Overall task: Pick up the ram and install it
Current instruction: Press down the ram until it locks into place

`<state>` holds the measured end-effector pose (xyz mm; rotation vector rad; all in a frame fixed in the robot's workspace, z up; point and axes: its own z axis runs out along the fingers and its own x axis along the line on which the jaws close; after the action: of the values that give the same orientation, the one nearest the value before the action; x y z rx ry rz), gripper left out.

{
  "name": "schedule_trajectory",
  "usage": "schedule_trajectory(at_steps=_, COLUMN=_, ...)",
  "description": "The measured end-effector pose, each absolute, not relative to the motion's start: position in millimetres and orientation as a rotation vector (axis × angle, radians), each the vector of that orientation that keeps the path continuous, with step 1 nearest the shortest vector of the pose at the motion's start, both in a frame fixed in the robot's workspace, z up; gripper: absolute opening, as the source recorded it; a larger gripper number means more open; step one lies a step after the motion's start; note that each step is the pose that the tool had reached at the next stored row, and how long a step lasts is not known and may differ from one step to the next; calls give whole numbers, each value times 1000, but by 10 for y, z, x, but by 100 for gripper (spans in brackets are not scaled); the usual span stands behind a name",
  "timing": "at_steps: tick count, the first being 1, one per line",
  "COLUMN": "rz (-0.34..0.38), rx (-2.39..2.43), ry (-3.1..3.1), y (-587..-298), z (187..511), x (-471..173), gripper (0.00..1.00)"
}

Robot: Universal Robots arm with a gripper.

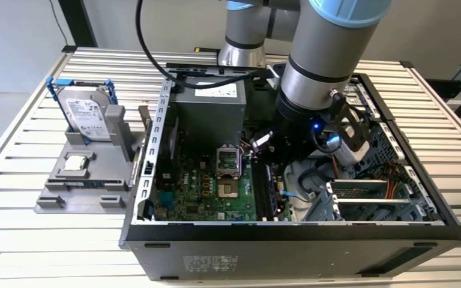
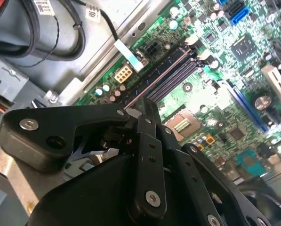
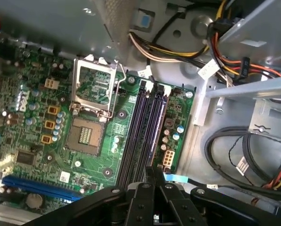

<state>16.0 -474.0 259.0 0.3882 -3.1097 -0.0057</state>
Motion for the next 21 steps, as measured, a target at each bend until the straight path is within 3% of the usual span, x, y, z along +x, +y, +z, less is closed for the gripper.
schedule_trajectory(at_steps=21, rz=-47, rx=797, ry=-3032, y=-4740, z=2590, x=163, gripper=0)
